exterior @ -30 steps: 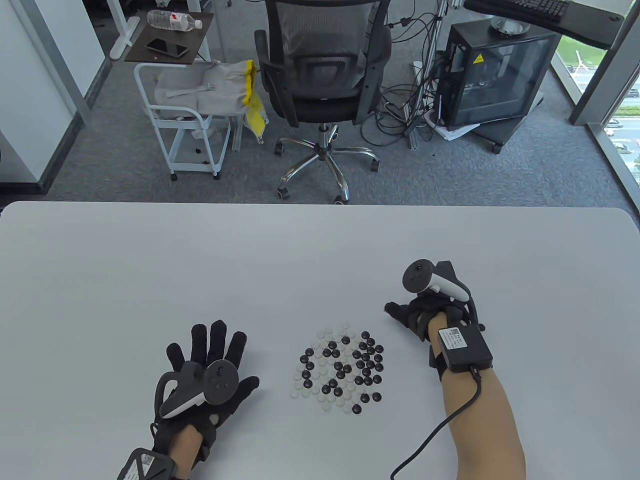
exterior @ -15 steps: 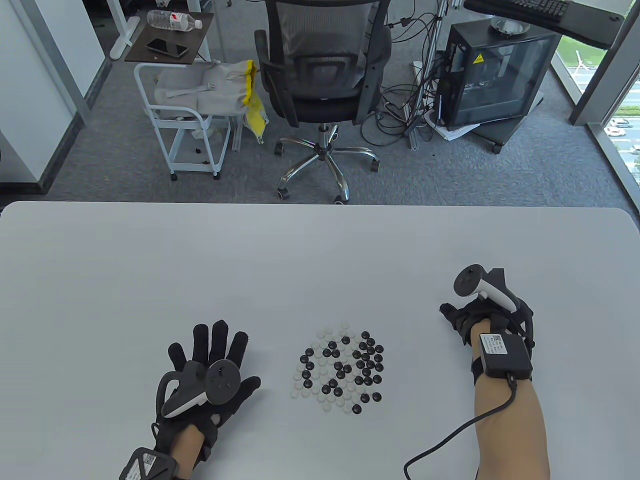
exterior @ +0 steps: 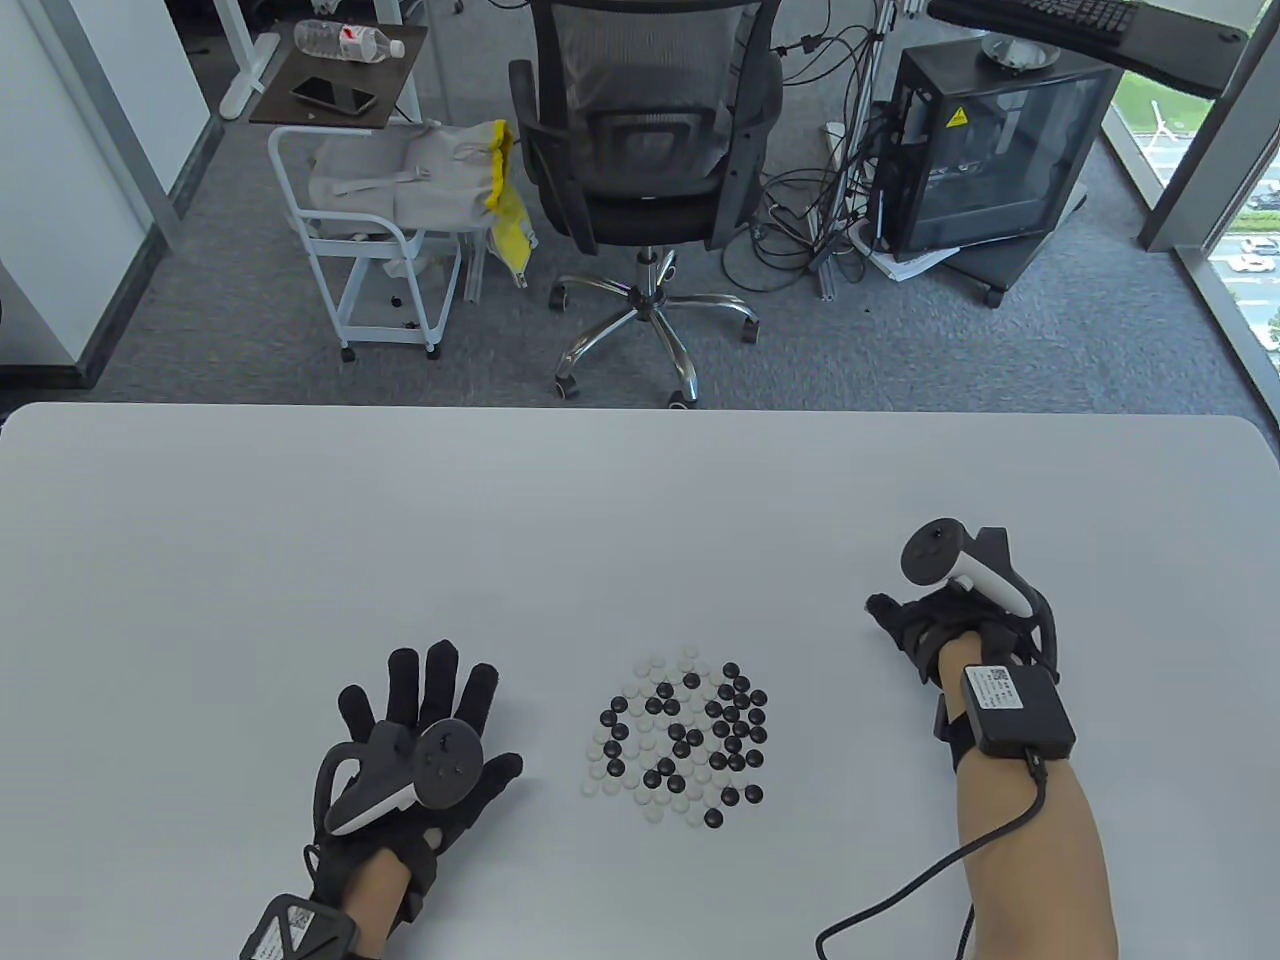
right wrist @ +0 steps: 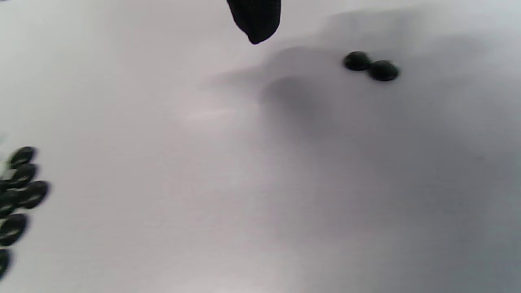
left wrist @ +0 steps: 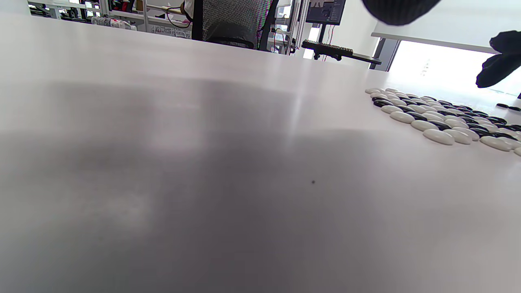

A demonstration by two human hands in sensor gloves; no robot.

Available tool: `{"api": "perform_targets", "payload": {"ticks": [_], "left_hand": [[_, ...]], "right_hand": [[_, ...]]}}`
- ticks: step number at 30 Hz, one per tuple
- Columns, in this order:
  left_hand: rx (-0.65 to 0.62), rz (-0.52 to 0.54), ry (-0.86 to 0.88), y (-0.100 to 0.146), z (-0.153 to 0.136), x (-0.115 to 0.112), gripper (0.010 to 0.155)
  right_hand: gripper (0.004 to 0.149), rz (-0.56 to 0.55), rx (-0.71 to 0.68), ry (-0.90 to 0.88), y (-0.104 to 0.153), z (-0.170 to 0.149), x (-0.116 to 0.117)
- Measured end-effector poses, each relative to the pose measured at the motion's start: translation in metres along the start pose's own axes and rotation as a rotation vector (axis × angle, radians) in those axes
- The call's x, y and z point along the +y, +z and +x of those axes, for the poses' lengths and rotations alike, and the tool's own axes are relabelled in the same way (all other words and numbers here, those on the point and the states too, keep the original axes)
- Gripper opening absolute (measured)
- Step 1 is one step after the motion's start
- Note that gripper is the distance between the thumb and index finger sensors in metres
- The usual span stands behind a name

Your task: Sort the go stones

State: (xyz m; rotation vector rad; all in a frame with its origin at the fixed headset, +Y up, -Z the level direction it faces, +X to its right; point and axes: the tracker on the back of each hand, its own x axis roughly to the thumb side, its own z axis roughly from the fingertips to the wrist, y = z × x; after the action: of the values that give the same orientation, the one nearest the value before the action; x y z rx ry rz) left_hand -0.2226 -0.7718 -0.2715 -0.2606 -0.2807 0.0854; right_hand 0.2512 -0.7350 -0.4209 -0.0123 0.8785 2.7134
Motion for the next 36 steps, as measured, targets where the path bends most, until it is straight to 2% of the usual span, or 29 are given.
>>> {"api": "perform_targets", "payload": {"ticks": [2, 6, 10, 15, 19, 23, 36], "left_hand": [[-0.001, -0.001, -0.002, 0.000, 0.000, 0.000, 0.086], [0.004, -0.006, -0.002, 0.000, 0.000, 0.000, 0.086], [0.008, 0.002, 0.003, 0.002, -0.001, 0.001, 0.086], [0.006, 0.023, 0.012, 0.005, -0.002, 0.006, 0.086], [0.010, 0.028, 0.024, 0.007, -0.004, 0.007, 0.086], [0.014, 0.026, 0.028, 0.007, -0.006, 0.007, 0.086], [0.015, 0.022, 0.026, 0.007, -0.007, 0.007, 0.086]], "right_hand": [[0.072, 0.073, -0.159, -0.027, 0.001, 0.027, 0.007], [0.071, 0.139, -0.313, 0.053, 0.003, 0.074, 0.023], [0.070, 0.178, -0.384, 0.095, -0.002, 0.102, 0.041], [0.070, 0.207, -0.381, 0.114, -0.013, 0.112, 0.055], [0.069, 0.226, -0.366, 0.092, -0.019, 0.106, 0.061], [0.069, 0.193, -0.311, 0.077, -0.020, 0.090, 0.052], [0.070, 0.080, -0.015, 0.003, -0.003, -0.019, 0.017]]}}
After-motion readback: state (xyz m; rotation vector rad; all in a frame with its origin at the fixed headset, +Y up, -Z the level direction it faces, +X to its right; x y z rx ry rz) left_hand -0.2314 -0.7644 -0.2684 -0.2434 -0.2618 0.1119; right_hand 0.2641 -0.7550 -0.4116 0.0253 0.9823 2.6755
